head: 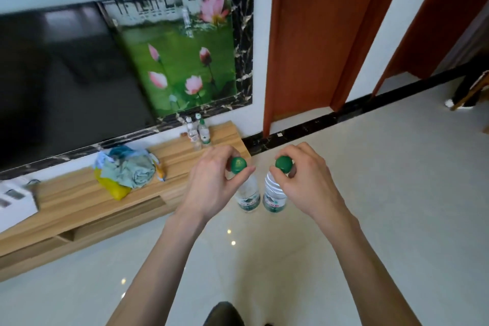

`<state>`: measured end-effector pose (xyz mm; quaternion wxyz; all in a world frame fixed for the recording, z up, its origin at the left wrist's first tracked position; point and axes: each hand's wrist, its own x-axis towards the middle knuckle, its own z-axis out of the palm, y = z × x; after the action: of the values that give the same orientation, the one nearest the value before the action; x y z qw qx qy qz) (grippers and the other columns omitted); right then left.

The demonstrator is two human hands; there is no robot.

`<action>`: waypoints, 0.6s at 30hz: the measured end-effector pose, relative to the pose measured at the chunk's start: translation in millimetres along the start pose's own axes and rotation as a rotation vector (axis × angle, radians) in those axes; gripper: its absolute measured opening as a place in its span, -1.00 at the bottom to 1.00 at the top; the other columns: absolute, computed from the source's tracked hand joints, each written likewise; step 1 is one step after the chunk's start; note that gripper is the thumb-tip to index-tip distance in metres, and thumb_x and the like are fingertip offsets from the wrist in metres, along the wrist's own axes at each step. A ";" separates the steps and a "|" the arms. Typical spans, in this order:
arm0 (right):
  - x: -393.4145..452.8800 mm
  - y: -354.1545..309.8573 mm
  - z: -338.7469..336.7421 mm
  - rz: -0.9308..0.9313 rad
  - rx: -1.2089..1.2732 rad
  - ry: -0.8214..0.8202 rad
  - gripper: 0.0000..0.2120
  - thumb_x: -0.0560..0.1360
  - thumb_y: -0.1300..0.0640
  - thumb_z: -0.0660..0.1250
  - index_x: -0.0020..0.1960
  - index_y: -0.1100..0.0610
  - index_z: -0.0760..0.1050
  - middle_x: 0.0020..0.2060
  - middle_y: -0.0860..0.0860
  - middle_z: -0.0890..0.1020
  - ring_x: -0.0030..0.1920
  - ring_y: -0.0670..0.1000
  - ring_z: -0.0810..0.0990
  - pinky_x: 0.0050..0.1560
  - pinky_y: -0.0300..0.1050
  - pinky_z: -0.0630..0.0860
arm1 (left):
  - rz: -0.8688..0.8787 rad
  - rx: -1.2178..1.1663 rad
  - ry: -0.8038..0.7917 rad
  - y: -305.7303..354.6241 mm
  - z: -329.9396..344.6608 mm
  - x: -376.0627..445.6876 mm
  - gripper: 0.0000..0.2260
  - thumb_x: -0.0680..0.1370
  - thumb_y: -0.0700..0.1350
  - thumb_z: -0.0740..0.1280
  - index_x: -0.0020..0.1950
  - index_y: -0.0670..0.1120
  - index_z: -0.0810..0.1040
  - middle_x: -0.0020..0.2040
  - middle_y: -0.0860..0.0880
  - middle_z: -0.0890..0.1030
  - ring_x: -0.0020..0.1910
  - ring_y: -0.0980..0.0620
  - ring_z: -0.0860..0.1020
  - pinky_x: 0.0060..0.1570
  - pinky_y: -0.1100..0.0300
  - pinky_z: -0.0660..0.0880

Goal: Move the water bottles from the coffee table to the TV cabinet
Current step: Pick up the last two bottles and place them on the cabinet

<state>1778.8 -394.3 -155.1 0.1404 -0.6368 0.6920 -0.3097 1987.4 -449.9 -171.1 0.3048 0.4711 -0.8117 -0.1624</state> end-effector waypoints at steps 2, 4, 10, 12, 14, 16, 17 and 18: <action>31.7 -0.1 8.9 -0.027 0.000 -0.025 -0.85 0.52 0.06 0.45 0.07 0.02 0.57 -0.01 -0.06 0.51 -0.20 -0.02 0.55 -0.09 -0.10 0.49 | -0.031 0.024 0.020 -14.7 0.8 18.7 -0.73 0.57 0.21 0.40 -0.01 0.04 0.47 -0.13 0.10 0.52 -0.11 0.03 0.46 -0.11 0.03 0.47; 62.9 -1.2 19.5 -0.054 0.002 -0.039 -0.84 0.51 0.06 0.45 0.08 0.02 0.58 0.00 -0.06 0.51 -0.19 -0.01 0.55 -0.09 -0.10 0.48 | -0.053 0.045 0.035 -30.7 1.5 37.4 -0.74 0.58 0.20 0.39 0.00 0.05 0.45 -0.12 0.10 0.52 -0.11 0.02 0.46 -0.12 0.05 0.46; 158.4 -8.7 56.5 -0.108 -0.010 -0.091 -0.84 0.52 0.05 0.47 0.07 0.04 0.58 -0.02 -0.05 0.52 -0.18 -0.03 0.51 -0.11 -0.16 0.41 | -0.104 0.069 0.049 -95.1 6.7 97.8 -0.73 0.56 0.16 0.44 -0.01 0.03 0.45 -0.14 0.09 0.49 -0.12 0.02 0.42 -0.14 0.11 0.37; 191.6 -13.8 71.7 -0.122 -0.018 -0.116 -0.85 0.52 0.06 0.47 0.06 0.05 0.58 -0.03 -0.04 0.52 -0.16 0.01 0.53 -0.08 -0.11 0.46 | -0.135 0.073 0.059 -121.0 6.4 120.1 -0.74 0.56 0.17 0.43 -0.02 0.03 0.46 -0.13 0.09 0.50 -0.12 0.03 0.42 -0.14 0.12 0.37; 224.0 -19.3 86.9 -0.125 -0.026 -0.144 -0.85 0.52 0.06 0.46 0.06 0.05 0.58 -0.04 -0.04 0.51 -0.15 0.01 0.55 -0.07 -0.08 0.48 | -0.159 0.073 0.060 -146.2 3.9 142.6 -0.73 0.56 0.17 0.42 -0.03 0.02 0.44 -0.14 0.08 0.49 -0.12 0.03 0.41 -0.13 0.09 0.40; 255.1 -22.6 103.2 -0.125 -0.032 -0.167 -0.84 0.52 0.05 0.46 0.07 0.04 0.58 -0.04 -0.06 0.51 -0.16 0.00 0.55 -0.08 -0.09 0.48 | -0.178 0.096 0.060 -171.5 1.5 164.1 -0.73 0.58 0.17 0.41 -0.03 0.03 0.42 -0.15 0.09 0.48 -0.12 0.03 0.41 -0.12 0.06 0.43; 269.1 -23.1 111.7 -0.124 -0.028 -0.172 -0.84 0.52 0.05 0.46 0.08 0.04 0.58 -0.04 -0.07 0.50 -0.17 -0.01 0.54 -0.09 -0.11 0.46 | -0.182 0.107 0.057 -184.5 1.1 174.3 -0.74 0.59 0.18 0.40 -0.02 0.04 0.42 -0.14 0.09 0.48 -0.11 0.03 0.42 -0.12 0.05 0.44; 282.6 -23.4 120.4 -0.123 -0.018 -0.174 -0.84 0.52 0.05 0.46 0.08 0.03 0.59 -0.05 -0.08 0.49 -0.18 -0.02 0.53 -0.09 -0.13 0.44 | -0.186 0.115 0.051 -197.3 0.7 184.4 -0.74 0.59 0.19 0.38 -0.01 0.05 0.42 -0.13 0.10 0.48 -0.10 0.02 0.43 -0.11 0.04 0.45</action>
<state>1826.1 -697.9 -176.9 0.1747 -0.7039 0.6394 -0.2552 2050.0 -708.5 -217.2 0.2814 0.5652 -0.7643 -0.1309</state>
